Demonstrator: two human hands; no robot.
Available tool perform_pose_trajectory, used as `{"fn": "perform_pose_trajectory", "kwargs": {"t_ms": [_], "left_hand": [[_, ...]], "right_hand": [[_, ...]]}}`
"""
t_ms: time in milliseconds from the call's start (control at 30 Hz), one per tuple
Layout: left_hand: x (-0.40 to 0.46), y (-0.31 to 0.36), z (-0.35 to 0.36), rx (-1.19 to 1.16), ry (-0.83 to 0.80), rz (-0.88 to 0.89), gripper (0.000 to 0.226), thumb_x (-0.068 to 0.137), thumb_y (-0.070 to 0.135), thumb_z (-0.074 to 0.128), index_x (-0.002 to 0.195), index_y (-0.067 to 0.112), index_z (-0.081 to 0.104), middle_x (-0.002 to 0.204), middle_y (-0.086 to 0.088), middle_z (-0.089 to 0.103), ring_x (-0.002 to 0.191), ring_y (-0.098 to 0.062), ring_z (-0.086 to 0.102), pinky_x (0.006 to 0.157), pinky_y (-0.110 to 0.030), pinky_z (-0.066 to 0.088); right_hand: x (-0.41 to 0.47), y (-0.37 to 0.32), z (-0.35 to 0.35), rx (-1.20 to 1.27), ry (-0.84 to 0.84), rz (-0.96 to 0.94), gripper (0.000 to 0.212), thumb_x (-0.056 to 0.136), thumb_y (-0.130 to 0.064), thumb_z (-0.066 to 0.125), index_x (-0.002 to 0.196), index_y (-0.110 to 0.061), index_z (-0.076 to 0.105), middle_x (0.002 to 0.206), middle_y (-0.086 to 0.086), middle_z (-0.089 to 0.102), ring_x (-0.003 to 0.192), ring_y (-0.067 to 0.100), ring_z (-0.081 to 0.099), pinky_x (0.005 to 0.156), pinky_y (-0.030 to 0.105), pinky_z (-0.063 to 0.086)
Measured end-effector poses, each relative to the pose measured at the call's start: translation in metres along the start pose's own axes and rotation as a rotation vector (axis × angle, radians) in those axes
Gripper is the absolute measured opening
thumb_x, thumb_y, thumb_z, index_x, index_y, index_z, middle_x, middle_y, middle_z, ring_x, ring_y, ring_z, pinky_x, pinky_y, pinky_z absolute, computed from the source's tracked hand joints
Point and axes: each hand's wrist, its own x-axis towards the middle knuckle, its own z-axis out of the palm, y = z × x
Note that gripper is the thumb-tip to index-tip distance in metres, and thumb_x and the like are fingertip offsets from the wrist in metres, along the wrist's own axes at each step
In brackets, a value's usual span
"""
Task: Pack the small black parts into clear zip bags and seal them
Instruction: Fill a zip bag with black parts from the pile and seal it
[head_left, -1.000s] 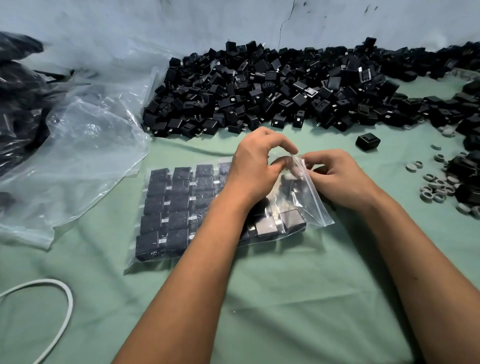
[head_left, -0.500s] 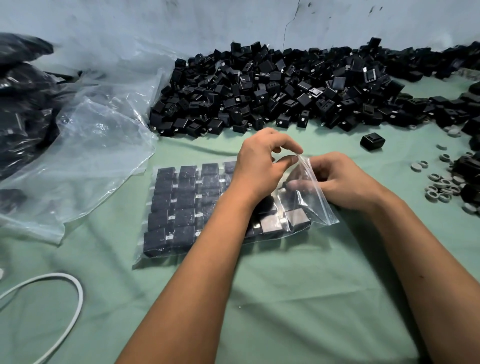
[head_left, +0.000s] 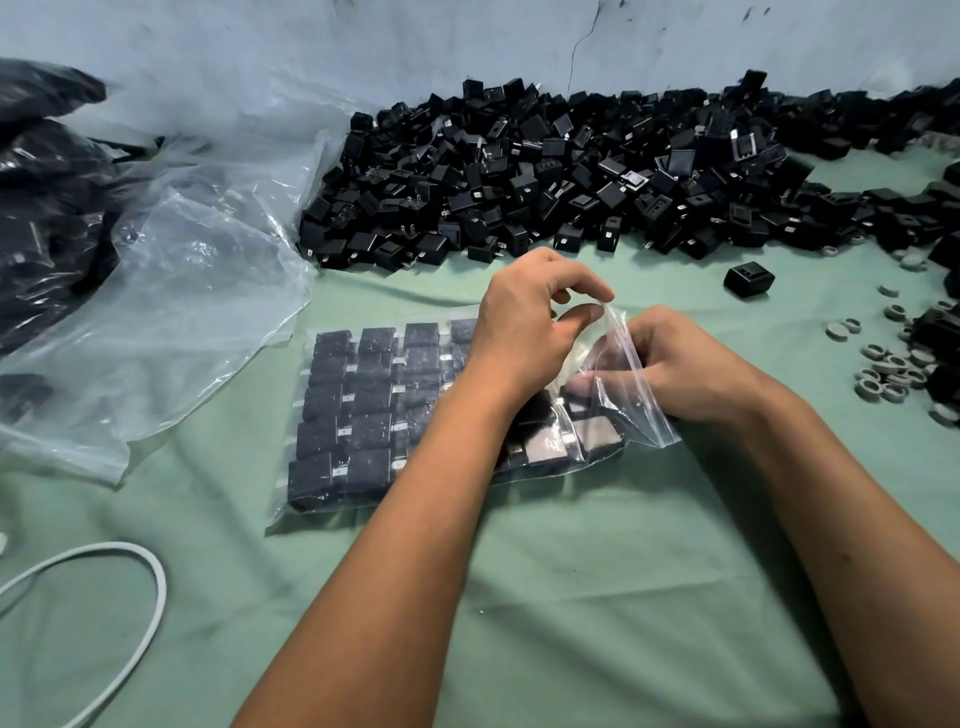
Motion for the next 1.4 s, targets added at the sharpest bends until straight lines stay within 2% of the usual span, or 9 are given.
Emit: {"fn": "perform_pose_trajectory", "kwargs": {"t_ms": [500,567,667,767,867,967,1100,1200,1400], "left_hand": [[0.001,-0.004,0.002,0.004,0.009,0.024,0.018,0.082,0.008,0.083,0.092,0.022,0.081,0.097,0.006,0.067,0.086,-0.015,0.064,0.076,-0.042,0.057],[0.001,-0.004,0.003,-0.004,0.004,0.020,0.017,0.082,0.009,0.083,0.093,0.023,0.081,0.097,0.005,0.067,0.086,-0.015,0.064,0.076,-0.042,0.057],[0.001,-0.005,0.003,-0.018,-0.013,0.002,0.016,0.083,0.012,0.083,0.094,0.023,0.081,0.098,0.006,0.067,0.087,-0.015,0.064,0.077,-0.042,0.057],[0.001,-0.006,0.003,-0.026,-0.019,-0.005,0.016,0.083,0.012,0.083,0.093,0.023,0.081,0.098,0.007,0.067,0.087,-0.014,0.063,0.077,-0.042,0.057],[0.001,-0.006,0.003,-0.025,-0.020,0.000,0.016,0.083,0.011,0.083,0.094,0.023,0.080,0.097,0.008,0.066,0.087,-0.014,0.064,0.077,-0.041,0.057],[0.001,-0.006,0.003,-0.022,-0.027,-0.001,0.016,0.084,0.011,0.083,0.094,0.023,0.080,0.098,0.009,0.066,0.087,-0.012,0.063,0.078,-0.041,0.057],[0.001,-0.005,0.003,-0.022,-0.026,-0.001,0.016,0.084,0.011,0.083,0.093,0.023,0.080,0.098,0.007,0.068,0.087,-0.014,0.064,0.078,-0.041,0.057],[0.002,-0.005,0.003,-0.015,-0.021,0.004,0.015,0.084,0.012,0.083,0.093,0.024,0.080,0.097,0.009,0.067,0.087,-0.013,0.064,0.078,-0.040,0.057],[0.001,-0.008,0.004,-0.023,-0.014,0.006,0.016,0.084,0.014,0.083,0.094,0.025,0.080,0.097,0.009,0.067,0.088,-0.013,0.064,0.078,-0.041,0.057]], "right_hand": [[0.001,0.005,-0.002,0.017,0.027,0.011,0.015,0.089,-0.019,0.080,0.088,-0.004,0.079,0.080,0.019,0.076,0.070,0.026,0.070,0.067,0.042,0.057],[0.003,0.008,-0.006,-0.017,0.176,0.036,0.008,0.092,-0.013,0.076,0.087,-0.008,0.079,0.079,0.019,0.075,0.068,0.018,0.066,0.066,0.040,0.054],[0.006,0.017,-0.017,-0.227,0.668,0.148,0.010,0.091,-0.017,0.071,0.087,-0.016,0.080,0.079,0.006,0.076,0.076,0.020,0.072,0.077,0.038,0.056],[0.004,0.028,-0.030,-0.629,0.957,0.351,0.024,0.090,-0.028,0.066,0.112,-0.024,0.075,0.112,0.009,0.070,0.113,0.029,0.059,0.096,0.037,0.048],[0.005,0.035,-0.041,-0.740,0.825,0.581,0.053,0.094,-0.035,0.066,0.145,-0.031,0.051,0.156,0.013,0.034,0.145,0.036,0.024,0.115,0.051,0.031],[0.008,0.042,-0.043,-0.756,0.624,0.646,0.057,0.102,-0.039,0.056,0.155,-0.034,0.038,0.170,0.008,0.014,0.155,0.033,0.013,0.121,0.054,0.019],[0.007,0.037,-0.043,-0.665,0.720,0.420,0.029,0.091,-0.034,0.073,0.120,-0.026,0.071,0.134,0.008,0.052,0.126,0.033,0.050,0.107,0.046,0.041],[0.005,0.027,-0.034,-0.590,0.719,0.258,0.024,0.077,-0.028,0.086,0.090,-0.023,0.067,0.095,0.004,0.060,0.089,0.026,0.059,0.078,0.036,0.049],[0.005,0.018,-0.021,-0.416,0.515,0.099,0.022,0.090,-0.020,0.075,0.110,-0.027,0.071,0.084,0.007,0.060,0.075,0.024,0.059,0.076,0.037,0.051]]}}
